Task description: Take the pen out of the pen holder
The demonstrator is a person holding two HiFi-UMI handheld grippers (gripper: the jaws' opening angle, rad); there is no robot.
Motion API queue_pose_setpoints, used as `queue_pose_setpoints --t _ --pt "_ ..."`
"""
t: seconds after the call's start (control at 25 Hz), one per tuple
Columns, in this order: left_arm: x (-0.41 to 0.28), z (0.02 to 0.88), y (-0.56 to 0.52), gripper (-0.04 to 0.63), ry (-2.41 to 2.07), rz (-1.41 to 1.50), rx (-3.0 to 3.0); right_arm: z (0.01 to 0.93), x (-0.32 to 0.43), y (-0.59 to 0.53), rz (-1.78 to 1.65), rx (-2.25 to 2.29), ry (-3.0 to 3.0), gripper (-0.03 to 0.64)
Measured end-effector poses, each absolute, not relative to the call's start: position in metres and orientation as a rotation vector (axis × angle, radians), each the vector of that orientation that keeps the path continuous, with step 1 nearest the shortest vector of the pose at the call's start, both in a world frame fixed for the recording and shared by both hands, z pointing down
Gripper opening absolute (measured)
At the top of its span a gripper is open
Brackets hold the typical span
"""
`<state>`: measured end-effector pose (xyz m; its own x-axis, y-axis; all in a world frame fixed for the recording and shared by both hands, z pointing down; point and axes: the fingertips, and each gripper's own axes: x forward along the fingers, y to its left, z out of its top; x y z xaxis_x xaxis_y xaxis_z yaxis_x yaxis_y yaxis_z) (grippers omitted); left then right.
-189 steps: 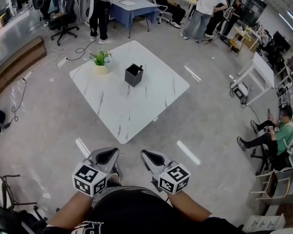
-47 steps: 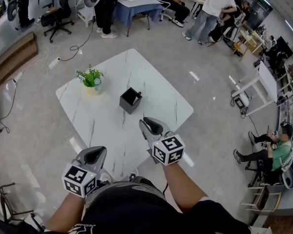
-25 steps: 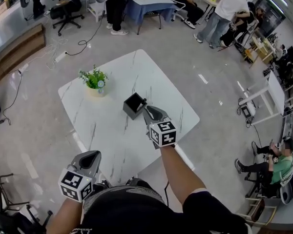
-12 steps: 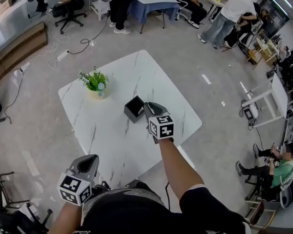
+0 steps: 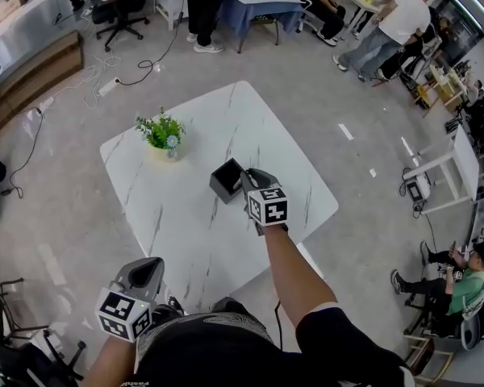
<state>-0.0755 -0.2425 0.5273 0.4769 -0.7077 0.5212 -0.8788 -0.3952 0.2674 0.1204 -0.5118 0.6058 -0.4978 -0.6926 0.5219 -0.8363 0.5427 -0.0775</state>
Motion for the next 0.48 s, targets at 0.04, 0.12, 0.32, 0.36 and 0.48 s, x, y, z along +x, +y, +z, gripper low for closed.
queue_pose_setpoints --t 0.04,0.12,0.32,0.36,0.48 --pt "-0.0767 0.5276 -0.2419 0.057 -1.314 0.445 2.215 0.608 0.1203 -0.5118 0.451 1.241 -2.346 0.057" --pt "-0.0792 0.528 -0.2398 0.057 -1.32 0.446 2.209 0.6114 0.1198 -0.5114 0.454 1.238 -2.34 0.057" --pt "-0.0835 0.5275 -0.2362 0.057 -1.324 0.455 2.208 0.6136 0.1172 -0.5116 0.454 1.244 -2.33 0.057" --pt "-0.0837 0.5273 -0.236 0.057 -1.323 0.455 2.209 0.6134 0.1162 -0.5115 0.453 1.244 -2.329 0.057" --pt "-0.084 0.5269 -0.2352 0.057 -1.319 0.455 2.213 0.6128 0.1104 -0.5092 0.449 1.227 -2.335 0.057"
